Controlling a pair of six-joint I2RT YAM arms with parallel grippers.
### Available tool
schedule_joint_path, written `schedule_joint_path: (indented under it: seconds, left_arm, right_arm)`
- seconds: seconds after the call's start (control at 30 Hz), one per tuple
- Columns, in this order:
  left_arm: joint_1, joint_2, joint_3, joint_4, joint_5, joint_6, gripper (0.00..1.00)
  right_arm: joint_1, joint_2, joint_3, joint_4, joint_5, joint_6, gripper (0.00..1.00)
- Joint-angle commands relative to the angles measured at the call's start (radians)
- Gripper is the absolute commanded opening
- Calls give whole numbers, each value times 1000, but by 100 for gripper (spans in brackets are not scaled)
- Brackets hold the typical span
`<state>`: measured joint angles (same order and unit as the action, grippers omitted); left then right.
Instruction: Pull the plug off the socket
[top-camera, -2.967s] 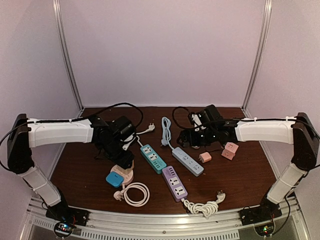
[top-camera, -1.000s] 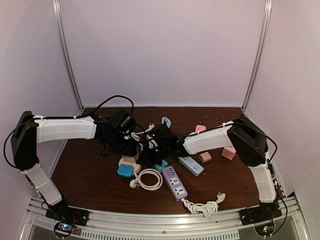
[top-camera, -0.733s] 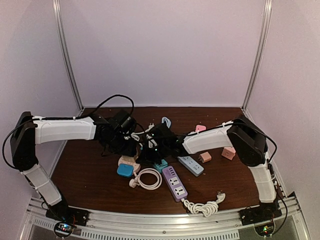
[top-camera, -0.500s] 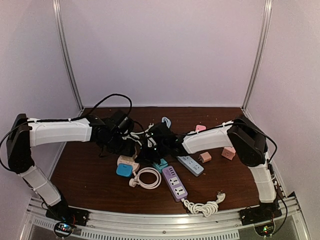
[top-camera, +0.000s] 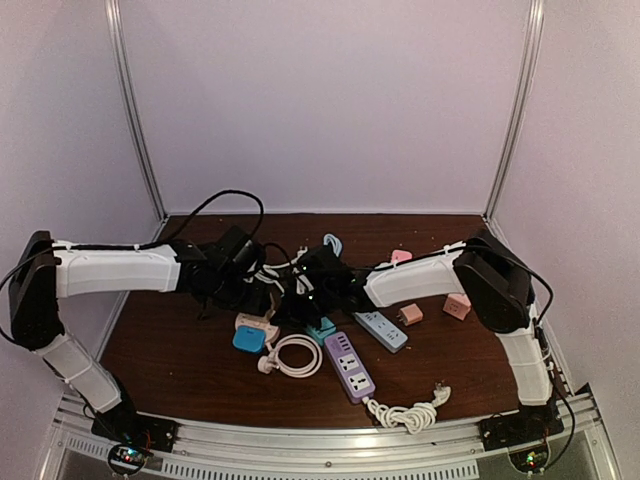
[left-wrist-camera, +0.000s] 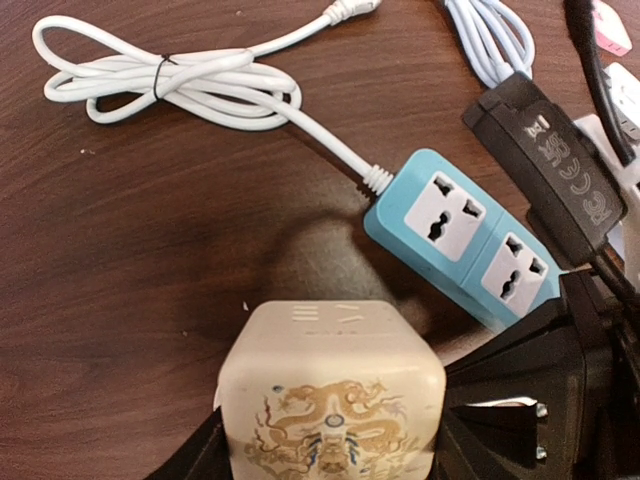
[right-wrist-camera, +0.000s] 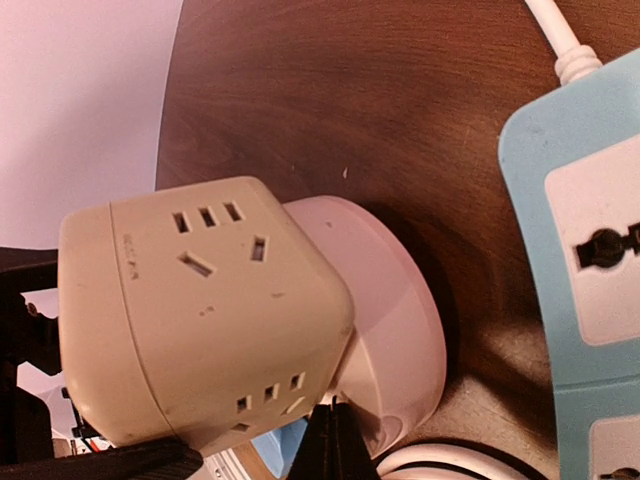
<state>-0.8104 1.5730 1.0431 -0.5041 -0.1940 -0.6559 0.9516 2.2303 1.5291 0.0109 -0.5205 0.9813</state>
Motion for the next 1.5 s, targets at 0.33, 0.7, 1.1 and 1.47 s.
schedule_joint_path:
  seconds: [0.33,0.7,1.1,1.47]
  left_arm:
    - [-69,-161,-112,350,10,16,25]
    - [-99,-166,-134,408,21,40,24]
    - [-139,-230,-200,474,-63,48,25]
    - [-185,-193,-190,473,-81,69,23]
  right_arm:
    - [-9,75,1,-13,71,57,0]
    - [-12,81,-18,34,67,88,0]
    - [-27,81,-49,88,52,134,0]
    - [-30,83,-56,106,54,158,0]
